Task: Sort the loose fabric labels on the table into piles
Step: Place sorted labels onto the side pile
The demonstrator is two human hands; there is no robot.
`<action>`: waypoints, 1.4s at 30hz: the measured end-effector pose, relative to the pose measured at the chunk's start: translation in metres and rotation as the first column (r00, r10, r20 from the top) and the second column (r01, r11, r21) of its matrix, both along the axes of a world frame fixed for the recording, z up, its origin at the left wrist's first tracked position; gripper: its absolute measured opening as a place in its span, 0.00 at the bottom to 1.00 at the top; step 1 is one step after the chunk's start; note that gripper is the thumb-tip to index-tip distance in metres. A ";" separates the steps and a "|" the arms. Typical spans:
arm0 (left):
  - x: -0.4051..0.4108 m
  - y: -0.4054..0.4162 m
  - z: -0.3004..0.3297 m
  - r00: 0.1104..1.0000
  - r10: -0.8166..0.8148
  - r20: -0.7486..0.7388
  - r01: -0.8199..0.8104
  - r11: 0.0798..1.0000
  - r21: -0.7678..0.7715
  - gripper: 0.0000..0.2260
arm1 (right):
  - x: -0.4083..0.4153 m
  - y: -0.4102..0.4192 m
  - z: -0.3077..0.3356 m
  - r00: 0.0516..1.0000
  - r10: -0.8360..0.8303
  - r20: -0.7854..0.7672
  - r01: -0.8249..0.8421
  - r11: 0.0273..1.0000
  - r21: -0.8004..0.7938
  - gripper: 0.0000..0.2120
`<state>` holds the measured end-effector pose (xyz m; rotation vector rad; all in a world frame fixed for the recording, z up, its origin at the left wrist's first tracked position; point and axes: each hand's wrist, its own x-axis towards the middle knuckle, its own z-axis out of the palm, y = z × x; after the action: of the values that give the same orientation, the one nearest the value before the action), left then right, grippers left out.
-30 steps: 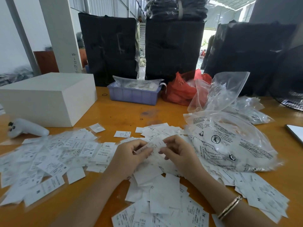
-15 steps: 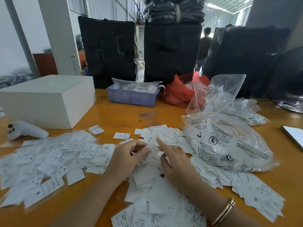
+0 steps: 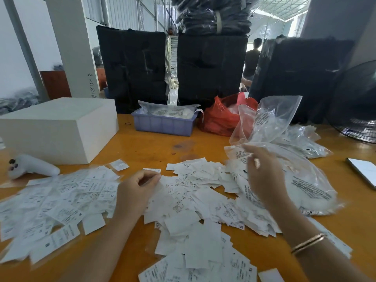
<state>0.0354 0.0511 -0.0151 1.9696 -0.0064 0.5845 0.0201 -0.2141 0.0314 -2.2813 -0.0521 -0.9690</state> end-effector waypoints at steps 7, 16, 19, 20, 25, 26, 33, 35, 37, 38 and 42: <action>0.005 0.020 -0.006 0.942 0.331 0.058 -0.317 0.816 0.483 0.11 | 0.043 -0.093 0.004 0.796 -0.412 -0.444 0.263 0.895 -0.360 0.14; 0.002 0.003 -0.004 0.968 0.044 0.249 -0.191 0.774 0.604 0.09 | 0.043 -0.092 -0.020 0.739 -0.440 -0.510 0.272 0.887 -0.372 0.05; -0.005 -0.007 -0.004 0.956 -0.231 0.182 0.081 0.802 0.592 0.06 | 0.042 -0.092 -0.022 0.736 -0.457 -0.498 0.284 0.878 -0.385 0.05; -0.007 -0.010 -0.005 0.939 -0.311 0.149 0.164 0.782 0.602 0.06 | 0.042 -0.093 -0.024 0.730 -0.468 -0.498 0.283 0.870 -0.403 0.06; -0.011 -0.017 -0.009 0.870 -0.494 0.001 0.397 0.701 0.593 0.05 | 0.040 -0.090 -0.027 0.728 -0.487 -0.482 0.272 0.851 -0.449 0.09; -0.011 -0.017 -0.010 0.866 -0.499 -0.030 0.420 0.694 0.585 0.05 | 0.040 -0.089 -0.027 0.733 -0.481 -0.482 0.275 0.856 -0.437 0.08; -0.010 -0.018 -0.009 0.876 -0.474 -0.089 0.436 0.700 0.566 0.06 | 0.044 -0.093 -0.025 0.701 -0.473 -0.534 0.268 0.869 -0.417 0.13; -0.011 -0.018 -0.009 0.875 -0.476 -0.090 0.440 0.704 0.558 0.06 | 0.046 -0.094 -0.024 0.699 -0.485 -0.526 0.268 0.859 -0.436 0.15; -0.011 -0.018 -0.008 0.874 -0.478 -0.090 0.443 0.706 0.553 0.06 | 0.047 -0.095 -0.024 0.703 -0.500 -0.505 0.269 0.845 -0.462 0.15; -0.011 -0.018 -0.008 0.874 -0.478 -0.091 0.443 0.706 0.552 0.06 | 0.047 -0.095 -0.024 0.708 -0.505 -0.493 0.270 0.839 -0.472 0.14; -0.011 -0.018 -0.007 0.873 -0.479 -0.093 0.445 0.704 0.553 0.06 | 0.050 -0.098 -0.020 0.732 -0.475 -0.489 0.262 0.858 -0.441 0.13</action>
<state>0.0243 0.0326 -0.0224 2.3915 -0.7810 0.3135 0.0704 -0.3126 0.0110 -2.9027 0.5765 -0.4004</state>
